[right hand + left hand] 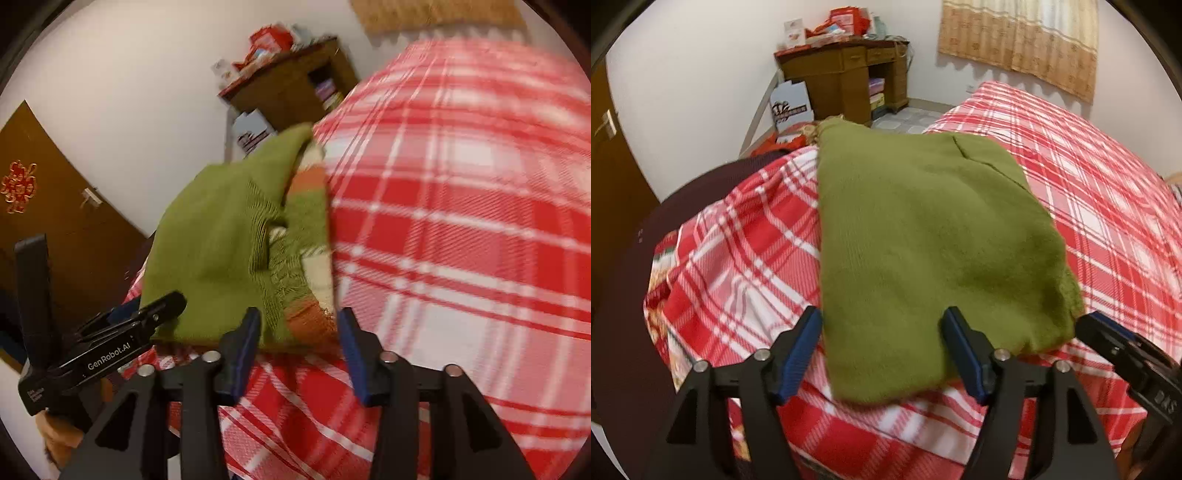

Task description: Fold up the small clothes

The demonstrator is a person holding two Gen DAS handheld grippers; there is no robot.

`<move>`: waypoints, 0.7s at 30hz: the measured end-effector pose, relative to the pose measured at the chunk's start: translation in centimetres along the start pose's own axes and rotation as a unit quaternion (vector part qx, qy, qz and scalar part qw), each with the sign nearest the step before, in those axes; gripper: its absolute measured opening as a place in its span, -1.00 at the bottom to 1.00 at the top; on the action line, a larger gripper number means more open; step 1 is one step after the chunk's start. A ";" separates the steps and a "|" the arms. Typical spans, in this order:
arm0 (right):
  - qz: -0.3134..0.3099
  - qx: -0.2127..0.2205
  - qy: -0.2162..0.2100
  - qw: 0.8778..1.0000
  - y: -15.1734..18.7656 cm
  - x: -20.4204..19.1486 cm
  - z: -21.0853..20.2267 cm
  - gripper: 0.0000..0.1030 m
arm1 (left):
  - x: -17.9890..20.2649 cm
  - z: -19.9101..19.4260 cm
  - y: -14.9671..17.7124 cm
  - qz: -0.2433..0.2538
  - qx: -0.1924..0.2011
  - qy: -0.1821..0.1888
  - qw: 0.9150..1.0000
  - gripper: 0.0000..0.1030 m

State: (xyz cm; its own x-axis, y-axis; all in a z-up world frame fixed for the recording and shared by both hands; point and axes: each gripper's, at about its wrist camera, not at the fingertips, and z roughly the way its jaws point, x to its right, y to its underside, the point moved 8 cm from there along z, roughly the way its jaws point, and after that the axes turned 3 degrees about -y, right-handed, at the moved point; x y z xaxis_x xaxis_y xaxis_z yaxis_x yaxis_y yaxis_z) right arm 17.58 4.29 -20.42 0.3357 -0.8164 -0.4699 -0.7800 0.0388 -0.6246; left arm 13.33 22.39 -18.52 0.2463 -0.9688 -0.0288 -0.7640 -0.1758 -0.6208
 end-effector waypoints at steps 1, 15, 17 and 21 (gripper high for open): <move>-0.004 0.013 0.008 1.000 0.0 0.3 -1.1 0.19 | 0.4 -0.2 0.1 0.000 0.000 -0.001 1.000 0.38; -0.056 0.051 0.079 0.994 -0.9 -2.2 -6.2 0.21 | 3.8 -3.4 3.3 -0.034 -0.013 0.008 0.999 0.50; -0.055 0.056 0.085 0.993 -0.9 -2.0 -6.9 0.21 | 4.9 -4.3 3.6 -0.022 -0.005 0.015 1.000 0.50; -0.054 0.068 0.099 0.991 -1.3 -1.8 -8.5 0.21 | 6.4 -7.7 2.2 0.025 0.064 -0.010 0.998 0.57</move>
State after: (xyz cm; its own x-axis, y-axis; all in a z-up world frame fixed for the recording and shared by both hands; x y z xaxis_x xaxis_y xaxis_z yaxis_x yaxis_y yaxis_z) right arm 13.47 0.78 -13.46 0.2917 -0.9168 -0.2728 -0.6623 0.0122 -0.7491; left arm 8.63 14.44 -14.09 0.2232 -0.9717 -0.0777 -0.6942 -0.1025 -0.7125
